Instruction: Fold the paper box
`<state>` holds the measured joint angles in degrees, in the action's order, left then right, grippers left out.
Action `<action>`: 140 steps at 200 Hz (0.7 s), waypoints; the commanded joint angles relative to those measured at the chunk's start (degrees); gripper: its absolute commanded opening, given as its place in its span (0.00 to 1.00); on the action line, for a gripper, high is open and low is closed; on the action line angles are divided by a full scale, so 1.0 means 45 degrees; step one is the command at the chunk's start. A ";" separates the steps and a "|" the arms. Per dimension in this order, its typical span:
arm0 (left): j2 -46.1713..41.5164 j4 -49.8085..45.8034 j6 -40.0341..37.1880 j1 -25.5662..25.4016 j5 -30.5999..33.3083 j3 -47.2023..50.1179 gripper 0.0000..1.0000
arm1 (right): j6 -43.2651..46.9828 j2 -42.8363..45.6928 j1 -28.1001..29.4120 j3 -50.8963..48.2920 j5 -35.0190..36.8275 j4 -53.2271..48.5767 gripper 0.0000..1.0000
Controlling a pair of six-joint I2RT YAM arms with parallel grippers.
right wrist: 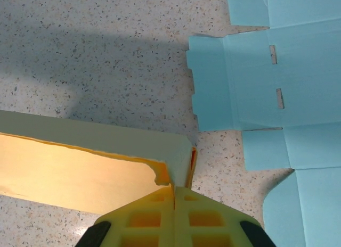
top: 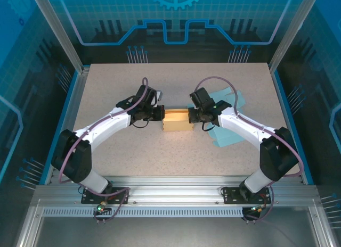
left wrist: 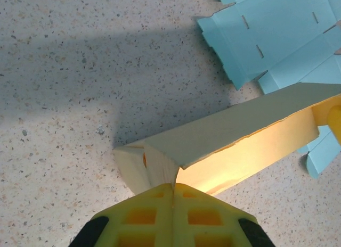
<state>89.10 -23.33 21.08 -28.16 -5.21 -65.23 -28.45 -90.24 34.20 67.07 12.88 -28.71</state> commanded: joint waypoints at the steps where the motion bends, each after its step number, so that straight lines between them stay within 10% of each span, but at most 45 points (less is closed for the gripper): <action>1: -0.0034 0.0382 -0.0062 -0.0086 -0.0165 0.0457 0.00 | 0.0123 -0.0094 0.0321 0.0037 -0.0478 -0.0124 0.00; 140: 0.0246 0.1133 0.0303 -0.0217 0.0153 0.1628 0.00 | 0.0128 -0.0031 0.0350 -0.0200 -0.0366 -0.0009 0.00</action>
<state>88.88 -16.03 21.34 -28.21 -3.73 -61.17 -28.47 -90.24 34.46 67.07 13.13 -28.91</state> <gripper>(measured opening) 0.055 0.057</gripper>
